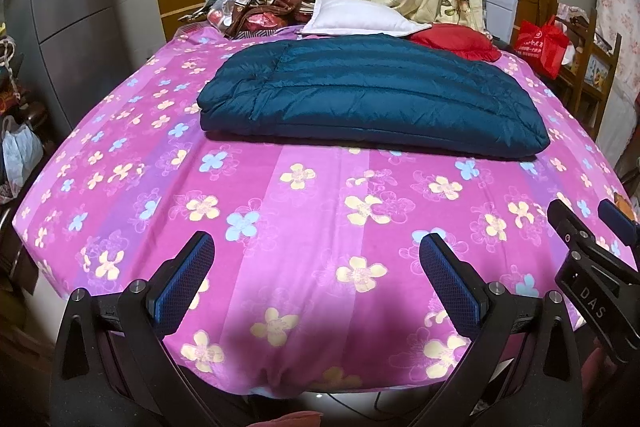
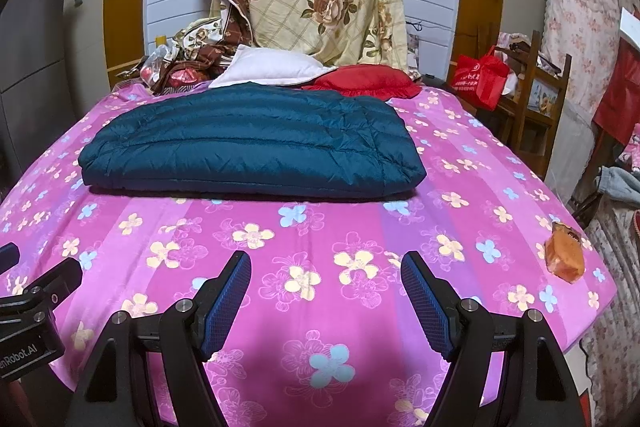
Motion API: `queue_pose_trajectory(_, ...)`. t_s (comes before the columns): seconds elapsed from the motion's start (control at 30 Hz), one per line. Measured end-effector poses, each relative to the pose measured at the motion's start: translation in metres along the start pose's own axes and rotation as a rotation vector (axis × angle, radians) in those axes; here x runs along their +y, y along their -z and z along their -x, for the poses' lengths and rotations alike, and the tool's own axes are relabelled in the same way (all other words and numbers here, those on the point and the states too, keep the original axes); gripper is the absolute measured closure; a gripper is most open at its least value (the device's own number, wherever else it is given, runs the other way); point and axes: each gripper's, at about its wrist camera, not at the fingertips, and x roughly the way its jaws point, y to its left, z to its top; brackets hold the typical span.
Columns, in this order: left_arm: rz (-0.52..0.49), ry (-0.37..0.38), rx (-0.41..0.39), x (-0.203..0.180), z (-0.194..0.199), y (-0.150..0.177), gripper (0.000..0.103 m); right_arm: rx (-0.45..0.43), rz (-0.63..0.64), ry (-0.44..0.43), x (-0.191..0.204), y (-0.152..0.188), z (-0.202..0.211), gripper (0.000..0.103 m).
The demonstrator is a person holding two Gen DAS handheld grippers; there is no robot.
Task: Fold large clothes
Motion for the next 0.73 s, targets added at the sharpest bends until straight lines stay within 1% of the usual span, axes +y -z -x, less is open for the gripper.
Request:
queue_pose_trajectory(0.27,0.0,0.002,0.0,-0.002,0.0,0.001,0.001,-0.017,0.018,-0.017,0.005,0.001,0.002,0.028)
queue_pose_trajectory(0.5,-0.001,0.001,0.004,-0.004,0.0,0.002,0.001,-0.009,0.013,-0.022,0.006,0.002,0.001,0.028)
queue_pose_trajectory(0.67,-0.002,0.01,0.005,-0.007,-0.002,0.004,0.001,-0.021,0.03,-0.034,0.01,0.002,0.003,0.028)
queue_pose_trajectory(0.73,0.002,0.01,0.007,-0.007,-0.003,0.004,0.001,-0.013,0.038,-0.042,0.012,0.002,0.0,0.027)
